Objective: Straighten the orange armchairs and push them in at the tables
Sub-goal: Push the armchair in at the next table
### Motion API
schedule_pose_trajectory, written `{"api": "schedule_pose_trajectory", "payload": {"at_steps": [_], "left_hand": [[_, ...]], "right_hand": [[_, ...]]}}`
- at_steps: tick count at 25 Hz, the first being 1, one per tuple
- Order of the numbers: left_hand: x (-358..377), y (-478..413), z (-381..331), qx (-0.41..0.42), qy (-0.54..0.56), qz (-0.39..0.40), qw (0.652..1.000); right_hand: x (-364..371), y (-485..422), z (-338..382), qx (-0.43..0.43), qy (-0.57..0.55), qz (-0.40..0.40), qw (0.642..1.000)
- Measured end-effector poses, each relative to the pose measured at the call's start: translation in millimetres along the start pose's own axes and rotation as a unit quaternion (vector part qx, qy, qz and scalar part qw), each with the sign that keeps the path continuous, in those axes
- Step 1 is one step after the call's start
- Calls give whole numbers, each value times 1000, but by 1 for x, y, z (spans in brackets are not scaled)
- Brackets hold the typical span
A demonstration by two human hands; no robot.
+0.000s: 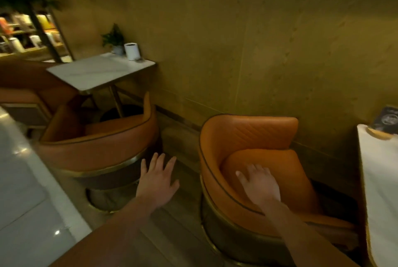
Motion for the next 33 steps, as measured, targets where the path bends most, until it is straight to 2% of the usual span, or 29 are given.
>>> {"api": "schedule_pose_trajectory", "payload": {"at_steps": [6, 15, 23, 33], "left_hand": [[-61, 44, 76, -57, -26, -53, 997], [-100, 49, 260, -121, -22, -104, 987], [-105, 15, 404, -123, -24, -70, 990], [-46, -68, 538, -159, -21, -21, 987]], "right_hand": [[-16, 6, 102, -81, -34, 12, 996], [39, -15, 298, -117, -43, 44, 991], [81, -52, 455, -110, -46, 41, 992], [194, -156, 562, -108, -68, 91, 988]]}}
Point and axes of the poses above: each hand's wrist, its own y-axis away from the middle knuckle, its own x-axis out of the palm, z = x × y, the point moved 9 cm from there along -y, towards the middle knuckle, and after that the axes turned 13 degrees about -z, right-handed, at the moved point
